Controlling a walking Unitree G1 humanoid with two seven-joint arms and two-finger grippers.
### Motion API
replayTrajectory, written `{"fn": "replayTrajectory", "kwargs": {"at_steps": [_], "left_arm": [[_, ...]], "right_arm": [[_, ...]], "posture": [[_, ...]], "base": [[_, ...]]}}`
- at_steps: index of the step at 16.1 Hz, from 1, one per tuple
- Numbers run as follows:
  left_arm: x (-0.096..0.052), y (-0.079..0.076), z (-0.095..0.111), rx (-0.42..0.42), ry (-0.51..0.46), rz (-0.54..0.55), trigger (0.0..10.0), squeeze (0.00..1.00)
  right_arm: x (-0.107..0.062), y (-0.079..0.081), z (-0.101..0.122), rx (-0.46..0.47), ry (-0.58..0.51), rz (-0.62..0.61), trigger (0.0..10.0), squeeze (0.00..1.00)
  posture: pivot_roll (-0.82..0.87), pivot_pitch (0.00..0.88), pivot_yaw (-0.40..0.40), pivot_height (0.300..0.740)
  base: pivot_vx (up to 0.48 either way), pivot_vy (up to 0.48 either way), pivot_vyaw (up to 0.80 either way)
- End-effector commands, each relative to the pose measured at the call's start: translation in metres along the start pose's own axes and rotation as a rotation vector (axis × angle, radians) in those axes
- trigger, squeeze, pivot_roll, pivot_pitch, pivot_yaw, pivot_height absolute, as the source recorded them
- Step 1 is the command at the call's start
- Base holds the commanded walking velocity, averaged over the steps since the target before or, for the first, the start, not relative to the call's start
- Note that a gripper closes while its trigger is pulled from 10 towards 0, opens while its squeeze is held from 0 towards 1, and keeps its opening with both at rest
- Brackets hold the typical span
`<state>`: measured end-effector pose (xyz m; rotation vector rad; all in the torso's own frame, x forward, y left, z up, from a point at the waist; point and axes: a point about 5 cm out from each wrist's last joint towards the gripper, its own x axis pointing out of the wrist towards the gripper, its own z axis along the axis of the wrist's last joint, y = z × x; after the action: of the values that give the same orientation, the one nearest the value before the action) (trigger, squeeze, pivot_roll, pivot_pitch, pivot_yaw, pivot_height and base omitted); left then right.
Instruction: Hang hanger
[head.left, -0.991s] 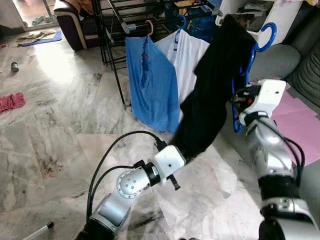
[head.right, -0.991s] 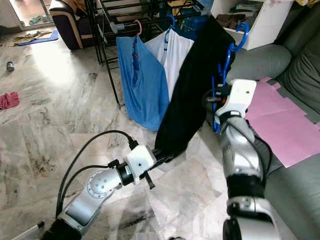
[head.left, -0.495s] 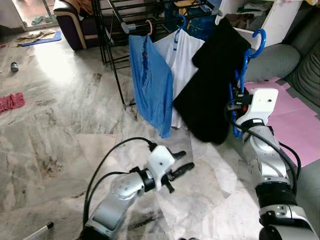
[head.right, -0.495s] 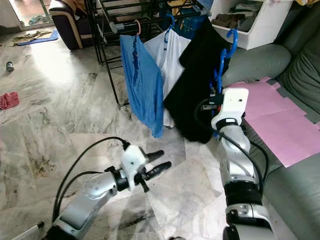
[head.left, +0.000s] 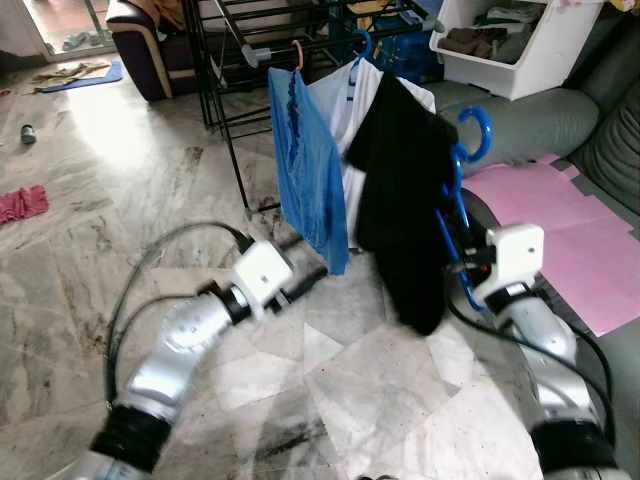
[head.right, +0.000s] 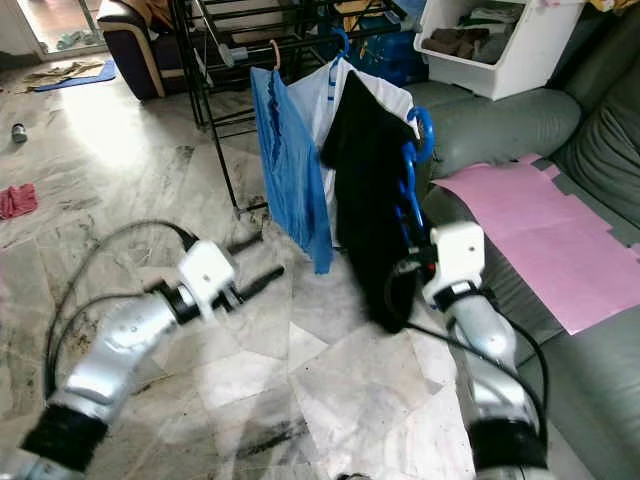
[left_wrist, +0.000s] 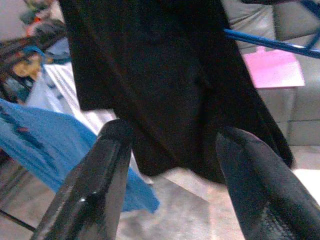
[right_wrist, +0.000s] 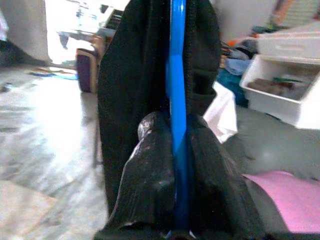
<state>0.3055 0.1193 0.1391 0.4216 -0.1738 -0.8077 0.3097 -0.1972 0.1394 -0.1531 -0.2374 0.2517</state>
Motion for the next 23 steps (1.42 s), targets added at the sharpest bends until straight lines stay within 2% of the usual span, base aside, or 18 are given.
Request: {"fn": "replayTrajectory", "kwargs": {"at_steps": [1,4,7,10,12,14,15,16,20,23], "left_arm": [[-0.002,0.003,-0.003,0.016,0.013,0.005,10.0,1.0],[-0.015,0.0,-0.016,0.08,0.049,-0.03,10.0,1.0],[-0.017,0.003,-0.018,0.112,0.052,-0.033,10.0,1.0],[-0.018,0.014,-0.008,0.129,-0.008,0.02,10.0,1.0],[-0.021,0.014,-0.007,0.157,-0.014,0.009,10.0,1.0],[-0.022,0.017,-0.007,0.207,-0.012,0.019,10.0,1.0],[-0.024,0.027,0.0,0.236,-0.048,0.058,10.0,1.0],[-0.027,0.032,-0.001,0.267,-0.044,0.055,10.0,1.0],[-0.035,0.038,-0.013,0.394,0.035,-0.027,10.0,1.0],[-0.035,0.042,-0.008,0.444,0.021,-0.045,10.0,1.0]], "right_arm": [[0.003,0.002,0.019,-0.011,-0.104,0.028,10.0,0.0],[-0.005,0.013,0.021,0.002,-0.139,0.025,10.0,0.0],[-0.009,0.026,0.02,0.018,-0.141,0.104,10.0,0.0],[-0.015,0.023,0.014,-0.009,-0.104,0.154,10.0,0.0],[-0.02,0.02,0.011,-0.006,-0.087,0.191,10.0,0.0],[-0.024,0.02,0.011,0.01,-0.064,0.262,10.0,0.0],[-0.028,0.023,0.014,0.012,-0.06,0.341,10.0,0.0],[-0.032,0.025,0.014,0.009,-0.045,0.396,10.0,0.0],[-0.05,0.025,0.01,0.035,0.027,0.553,10.0,0.0],[-0.062,0.029,0.006,0.081,0.083,0.632,10.0,0.0]], "posture": [[-0.02,0.085,0.006,0.74],[-0.03,0.088,0.022,0.74],[-0.02,0.09,0.024,0.74],[-0.02,0.093,0.021,0.74],[-0.01,0.091,0.016,0.74],[-0.01,0.083,0.008,0.74],[-0.02,0.076,-0.003,0.74],[-0.02,0.071,-0.01,0.74],[-0.02,0.066,-0.014,0.74],[-0.03,0.058,-0.012,0.74]], "base": [[0.0,0.0,0.0],[0.0,0.0,0.0],[0.0,0.0,0.0],[0.0,0.0,0.0],[0.0,0.0,0.0],[0.0,0.0,0.0],[0.0,0.0,0.0],[0.0,0.0,0.0],[0.0,0.0,0.0],[0.0,0.0,0.0]]}}
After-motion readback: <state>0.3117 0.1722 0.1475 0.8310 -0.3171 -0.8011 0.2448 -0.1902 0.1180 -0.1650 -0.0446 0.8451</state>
